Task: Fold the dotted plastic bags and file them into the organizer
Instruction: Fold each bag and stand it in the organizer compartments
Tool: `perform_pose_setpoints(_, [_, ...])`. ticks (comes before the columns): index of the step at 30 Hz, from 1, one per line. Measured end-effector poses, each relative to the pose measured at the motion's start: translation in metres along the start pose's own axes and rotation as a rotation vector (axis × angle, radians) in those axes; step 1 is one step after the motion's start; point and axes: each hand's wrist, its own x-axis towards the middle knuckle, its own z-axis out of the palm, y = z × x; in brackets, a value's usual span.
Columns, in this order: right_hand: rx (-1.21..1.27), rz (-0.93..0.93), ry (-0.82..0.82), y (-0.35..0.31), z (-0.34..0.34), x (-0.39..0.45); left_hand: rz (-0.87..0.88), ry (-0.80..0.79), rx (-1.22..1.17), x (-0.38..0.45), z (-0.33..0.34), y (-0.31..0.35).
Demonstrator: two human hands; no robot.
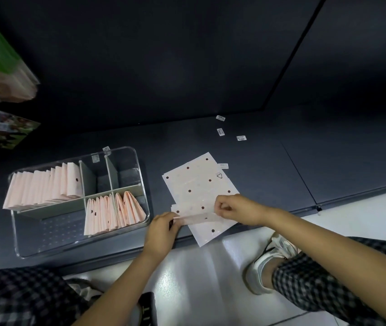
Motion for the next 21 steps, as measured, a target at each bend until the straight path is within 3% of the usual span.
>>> perform_pose_setpoints(5, [-0.249,0.003,0.3,-0.01,0.008,0.017,-0.124,0.014,0.014,0.006,0.008,0.0])
perform_pose_setpoints(11, [-0.333,0.025,0.26,-0.017,0.025,0.047,-0.196,0.041,0.012,0.008,0.009,0.011])
perform_pose_setpoints(13, [-0.338,0.058,0.238,-0.018,0.026,0.052,-0.148,0.163,-0.004,0.0,0.008,0.019])
perform_pose_setpoints(16, [-0.331,0.088,0.214,-0.016,0.026,0.058,0.072,0.284,0.15,-0.02,0.016,0.025])
perform_pose_setpoints(19, [-0.278,0.11,0.16,-0.016,0.023,0.064,0.236,0.137,0.31,-0.037,0.031,0.021])
perform_pose_setpoints(21, [-0.247,0.13,0.126,-0.018,0.02,0.067,0.23,0.028,0.373,-0.041,0.039,0.014])
